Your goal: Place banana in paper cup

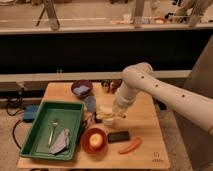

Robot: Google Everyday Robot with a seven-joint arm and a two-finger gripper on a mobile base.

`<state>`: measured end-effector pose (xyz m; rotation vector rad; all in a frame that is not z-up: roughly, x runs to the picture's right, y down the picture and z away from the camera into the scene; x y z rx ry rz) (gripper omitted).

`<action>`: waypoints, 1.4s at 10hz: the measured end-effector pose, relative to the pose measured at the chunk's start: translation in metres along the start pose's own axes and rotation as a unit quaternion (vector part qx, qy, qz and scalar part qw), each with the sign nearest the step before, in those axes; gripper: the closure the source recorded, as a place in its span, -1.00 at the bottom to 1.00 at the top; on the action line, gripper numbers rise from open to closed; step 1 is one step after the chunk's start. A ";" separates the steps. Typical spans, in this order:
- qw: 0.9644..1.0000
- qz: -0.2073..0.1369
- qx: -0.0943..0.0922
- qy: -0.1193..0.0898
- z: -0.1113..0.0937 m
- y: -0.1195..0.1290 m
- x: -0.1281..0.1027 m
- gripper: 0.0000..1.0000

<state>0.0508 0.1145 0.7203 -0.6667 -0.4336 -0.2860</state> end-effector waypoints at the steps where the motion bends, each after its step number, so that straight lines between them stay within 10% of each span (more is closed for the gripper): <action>1: 1.000 -0.008 0.000 -0.004 0.003 -0.007 -0.008 1.00; 10: 0.999 -0.009 0.012 0.036 0.000 -0.020 -0.001 -0.57; 14: 1.000 -0.006 0.007 0.017 0.003 -0.020 0.002 -0.60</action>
